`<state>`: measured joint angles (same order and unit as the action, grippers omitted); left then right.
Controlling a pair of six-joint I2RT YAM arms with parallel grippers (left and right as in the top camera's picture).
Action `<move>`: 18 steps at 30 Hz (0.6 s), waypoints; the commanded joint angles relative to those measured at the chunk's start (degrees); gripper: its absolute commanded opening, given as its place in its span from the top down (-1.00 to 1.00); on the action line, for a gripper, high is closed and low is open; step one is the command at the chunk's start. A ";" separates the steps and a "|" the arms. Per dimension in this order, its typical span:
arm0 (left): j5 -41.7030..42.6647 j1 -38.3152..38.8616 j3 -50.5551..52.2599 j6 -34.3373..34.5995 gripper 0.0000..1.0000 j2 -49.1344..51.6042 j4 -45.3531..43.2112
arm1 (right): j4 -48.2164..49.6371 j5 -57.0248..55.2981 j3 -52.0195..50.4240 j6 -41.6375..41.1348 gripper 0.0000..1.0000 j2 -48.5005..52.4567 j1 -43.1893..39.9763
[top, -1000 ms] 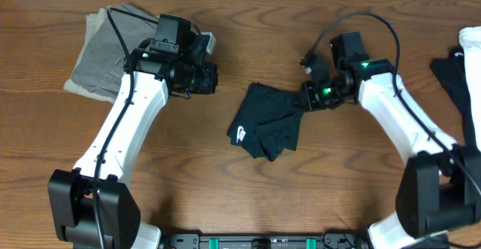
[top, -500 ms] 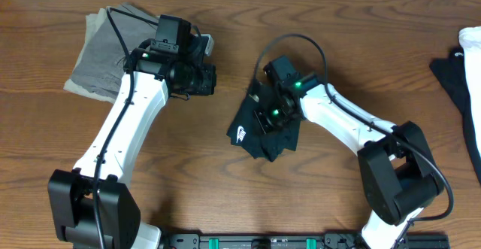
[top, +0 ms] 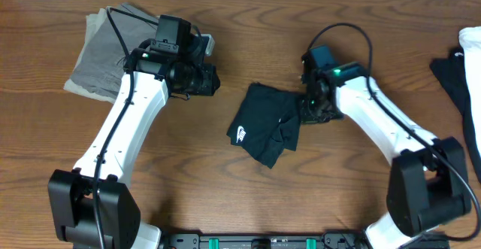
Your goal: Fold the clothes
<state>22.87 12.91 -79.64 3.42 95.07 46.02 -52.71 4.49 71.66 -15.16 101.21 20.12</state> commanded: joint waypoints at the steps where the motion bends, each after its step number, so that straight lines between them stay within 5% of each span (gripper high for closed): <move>1: 3.39 0.09 -0.24 -0.39 0.22 1.46 -0.04 | 3.19 9.22 0.22 5.62 0.97 -0.79 0.11; 10: 16.76 0.85 0.04 -0.42 0.13 9.77 -2.16 | 10.51 12.55 -0.11 4.46 0.97 0.87 0.44; 18: 17.44 3.08 0.07 -0.39 0.13 14.67 -3.52 | 12.41 25.73 -0.48 12.24 0.95 6.38 1.33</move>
<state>38.30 15.51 -79.61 3.14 109.25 42.89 -39.38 25.41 71.61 -6.70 105.69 20.71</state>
